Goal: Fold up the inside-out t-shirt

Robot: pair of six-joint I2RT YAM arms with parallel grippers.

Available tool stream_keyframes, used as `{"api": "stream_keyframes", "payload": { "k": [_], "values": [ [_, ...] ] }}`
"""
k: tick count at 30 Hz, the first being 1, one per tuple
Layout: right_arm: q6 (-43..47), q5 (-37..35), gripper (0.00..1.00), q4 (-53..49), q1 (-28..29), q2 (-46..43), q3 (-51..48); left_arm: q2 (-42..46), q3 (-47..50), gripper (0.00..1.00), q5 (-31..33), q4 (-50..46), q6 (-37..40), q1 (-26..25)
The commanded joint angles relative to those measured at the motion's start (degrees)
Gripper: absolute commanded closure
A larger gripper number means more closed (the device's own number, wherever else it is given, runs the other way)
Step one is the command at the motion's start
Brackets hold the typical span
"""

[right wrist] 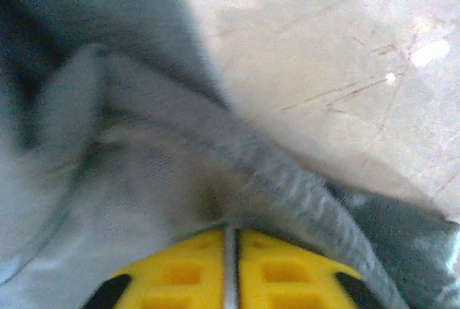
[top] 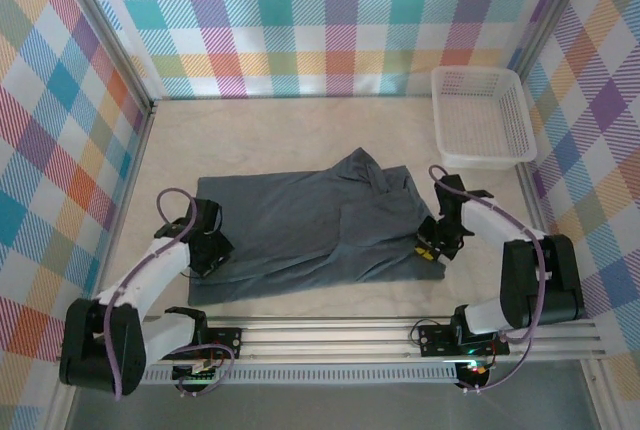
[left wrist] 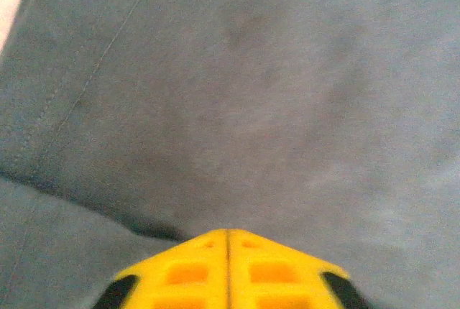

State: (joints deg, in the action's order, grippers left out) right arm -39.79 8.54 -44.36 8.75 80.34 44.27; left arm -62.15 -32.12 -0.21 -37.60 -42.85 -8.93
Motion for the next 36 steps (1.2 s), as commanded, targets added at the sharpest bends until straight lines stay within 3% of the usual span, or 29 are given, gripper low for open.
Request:
{"api": "stream_keyframes", "payload": {
  "k": [1,4,10,16,18,22,24,27,31,33,34,35,36],
  "values": [
    [7.1,1.1,0.75,3.7,2.8,-2.1,9.0,2.5,-6.6,0.64,-1.3,1.8,4.5,-0.6],
    [14.7,-1.8,0.62,7.7,5.6,6.0,18.3,1.0,-12.3,0.47,-5.0,4.7,9.6,-0.7],
    [21.8,-3.5,0.53,6.5,7.5,26.3,36.8,0.0,-17.9,0.40,-10.2,6.7,17.8,-0.7],
    [22.5,-2.8,0.53,3.8,10.3,36.4,44.2,0.2,-18.2,0.36,-9.1,5.4,18.0,-0.7],
    [22.5,-4.2,0.57,2.8,10.8,37.8,44.5,0.3,-17.3,0.35,-8.8,5.3,17.4,-0.7],
    [23.5,-8.4,0.89,2.3,11.3,37.8,44.9,0.2,-15.7,0.36,-6.0,4.1,16.0,-0.7],
    [25.5,-10.8,1.00,1.7,11.3,37.7,46.9,0.2,-15.4,0.37,-5.7,3.8,15.9,-0.7],
    [30.7,-16.1,1.00,0.6,11.3,39.6,53.5,0.2,-15.5,0.36,-5.2,3.7,15.9,-0.7],
    [38.5,-28.8,1.00,0.8,11.0,47.1,66.7,-0.7,-16.3,0.36,-5.0,4.1,16.4,-0.7],
    [40.1,-31.8,0.98,0.4,10.4,52.2,75.0,-1.4,-16.3,0.37,-5.5,4.7,16.3,-0.7],
    [39.9,-32.7,0.90,-1.9,10.0,55.2,80.3,-1.8,-16.2,0.37,-5.8,5.1,16.2,-0.7],
    [39.7,-32.5,0.71,-5.2,9.7,58.1,86.5,-2.3,-16.3,0.37,-6.0,5.1,16.3,-0.7],
    [39.5,-31.7,0.45,-9.8,9.5,61.2,93.7,-2.7,-16.7,0.37,-6.5,4.8,16.4,-0.7]
  ]
}}
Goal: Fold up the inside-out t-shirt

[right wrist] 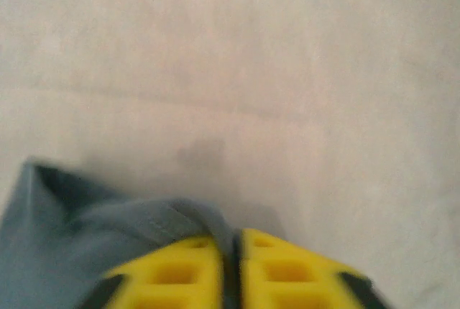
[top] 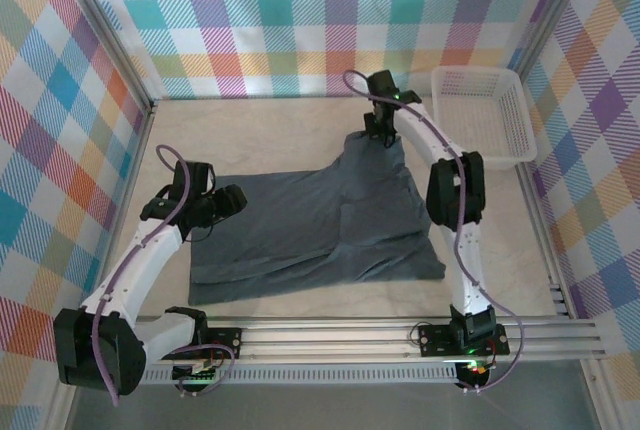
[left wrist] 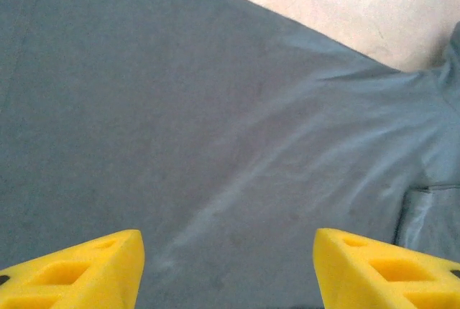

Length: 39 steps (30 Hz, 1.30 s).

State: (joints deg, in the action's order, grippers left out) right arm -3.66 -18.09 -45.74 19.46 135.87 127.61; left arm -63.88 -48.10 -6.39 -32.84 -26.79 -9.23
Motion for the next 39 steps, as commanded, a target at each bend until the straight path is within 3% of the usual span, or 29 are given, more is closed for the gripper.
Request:
{"api": "stream_keyframes", "payload": {
  "k": [1,3,10,14,20,28,32,37,39],
  "values": [
    [3.1,-4.7,0.29,-11.8,-1.2,7.5,15.6,-1.2,-0.9,0.37,-0.4,-0.3,0.6,-0.4],
    [1.1,-3.7,0.21,-12.2,-1.7,5.7,15.0,-0.7,-0.6,0.38,0.1,-0.7,0.7,-0.4],
    [-5.5,1.3,0.27,-1.8,-4.3,-14.1,-16.7,0.5,0.6,0.38,2.4,-1.0,0.5,-0.3],
    [-6.4,1.5,0.32,2.3,-4.4,-17.0,-27.4,0.1,0.0,0.38,3.5,-1.0,1.0,0.1],
    [-7.6,-2.1,0.32,-2.1,-4.5,-9.0,-23.8,-1.1,-2.3,0.38,3.9,-2.6,2.2,0.2],
    [-4.1,5.8,0.40,-1.9,-4.4,-2.0,-17.9,-3.3,-2.1,0.37,1.9,-2.4,3.5,0.4],
    [-3.0,6.9,0.38,-3.9,-4.4,0.4,-14.3,-3.4,-1.9,0.37,1.4,-1.5,2.9,0.4],
    [-4.3,7.2,0.48,-7.8,-4.4,3.2,-11.0,-3.9,-2.8,0.37,2.6,-2.7,2.6,0.4],
    [-4.4,7.3,0.56,-8.6,-4.4,3.5,-10.7,-3.8,-3.0,0.37,3.6,-2.8,2.0,0.4]
  ]
}}
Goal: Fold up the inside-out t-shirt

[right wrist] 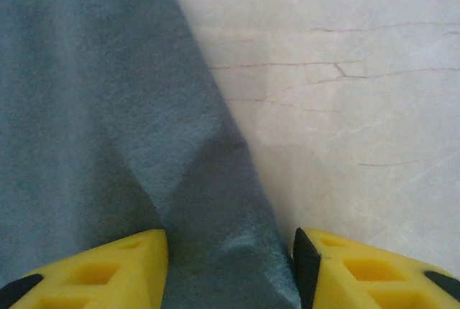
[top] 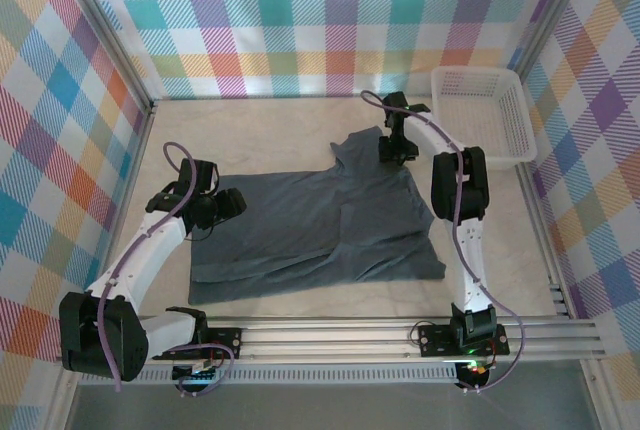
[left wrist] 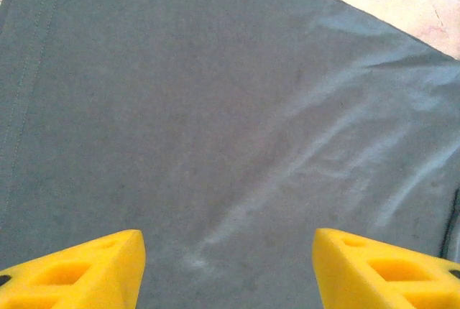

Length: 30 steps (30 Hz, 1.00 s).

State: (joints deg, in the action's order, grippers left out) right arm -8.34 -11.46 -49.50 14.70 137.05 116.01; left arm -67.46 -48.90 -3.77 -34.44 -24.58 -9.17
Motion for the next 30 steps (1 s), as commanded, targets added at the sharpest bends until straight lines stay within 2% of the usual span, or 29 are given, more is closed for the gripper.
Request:
{"api": "stream_keyframes", "payload": {
  "k": [1,3,4,6,9,13,17,22,27,30],
  "values": [
    [0.3,0.6,0.65,-4.8,0.3,2.2,0.8,-0.4,-2.2,0.37,2.0,-1.2,-0.9,0.4],
    [0.5,0.5,0.85,-4.9,0.3,1.5,0.9,-1.7,-2.8,0.36,5.2,-1.0,-2.9,1.0],
    [0.8,0.4,0.93,-4.9,0.3,0.7,1.2,-3.5,-4.1,0.35,9.1,-1.9,-5.1,1.7],
    [1.2,0.0,1.00,-5.2,0.3,-1.3,2.0,-8.9,-8.9,0.35,12.9,-5.8,-6.2,4.3],
    [1.6,-0.2,1.00,-4.8,0.4,-5.1,1.6,-18.2,-17.0,0.35,14.3,-7.8,-6.0,8.6],
    [1.3,2.3,1.00,-3.1,0.3,-10.0,-1.5,-30.2,-24.8,0.35,9.5,-4.0,-4.7,12.4],
    [0.7,7.9,1.00,-2.2,0.3,-12.4,-3.5,-42.4,-34.2,0.35,5.4,-6.1,-4.3,14.3],
    [-0.1,11.8,1.00,-2.7,0.3,-12.4,-3.6,-50.2,-40.2,0.35,6.0,-6.7,-4.7,15.4],
    [-0.4,12.8,1.00,-3.9,0.3,-11.3,-3.2,-54.1,-42.2,0.35,10.4,-8.5,-3.5,15.5],
    [-0.4,13.3,1.00,-3.9,0.3,-11.1,-3.2,-55.4,-42.2,0.41,8.8,-6.6,-2.0,15.6]
  ]
}}
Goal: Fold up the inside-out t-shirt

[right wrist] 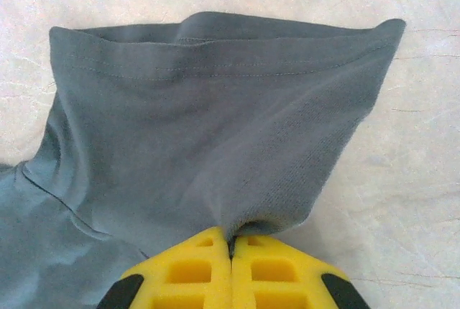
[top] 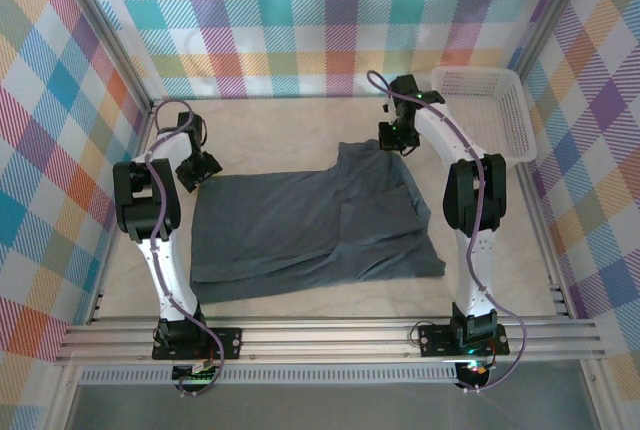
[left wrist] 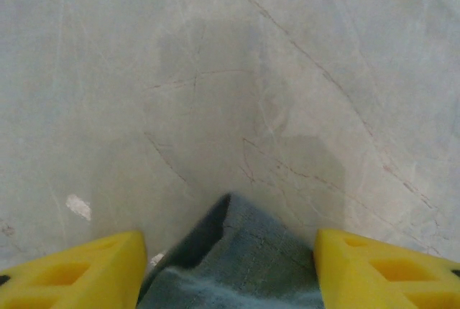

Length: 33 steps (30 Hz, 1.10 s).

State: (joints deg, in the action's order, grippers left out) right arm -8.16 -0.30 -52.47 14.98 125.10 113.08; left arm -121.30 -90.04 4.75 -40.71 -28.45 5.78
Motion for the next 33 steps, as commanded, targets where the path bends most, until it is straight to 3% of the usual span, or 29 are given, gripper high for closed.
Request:
{"api": "stream_keyframes", "payload": {
  "k": [1,6,11,15,20,27,33],
  "values": [
    [-0.6,2.1,1.00,-1.0,0.0,1.0,-0.2,-2.2,-1.6,0.44,-0.1,-0.2,2.3,0.6],
    [-0.5,0.9,1.00,-0.9,0.0,1.4,-0.6,-4.5,-3.5,0.65,-3.4,-1.2,4.2,0.6],
    [-0.3,-3.4,1.00,-1.0,-1.1,1.8,-0.7,-3.6,-3.3,1.00,-3.8,-1.7,4.4,1.0],
    [-1.0,-5.2,1.00,0.4,-4.0,-0.1,-2.9,0.4,-3.5,1.00,-2.7,-3.9,4.5,3.2],
    [-0.6,-1.8,1.00,0.6,-5.5,0.6,-3.0,3.0,-2.5,1.00,-7.4,-4.2,5.9,3.7],
    [-1.9,2.1,1.00,-1.7,-5.5,-2.2,-1.4,12.3,1.0,1.00,-6.7,-5.8,4.9,4.2],
    [-8.5,4.2,1.00,8.2,-5.7,-13.1,-19.1,24.9,12.5,1.00,-6.4,-4.6,3.1,4.5]
  ]
}}
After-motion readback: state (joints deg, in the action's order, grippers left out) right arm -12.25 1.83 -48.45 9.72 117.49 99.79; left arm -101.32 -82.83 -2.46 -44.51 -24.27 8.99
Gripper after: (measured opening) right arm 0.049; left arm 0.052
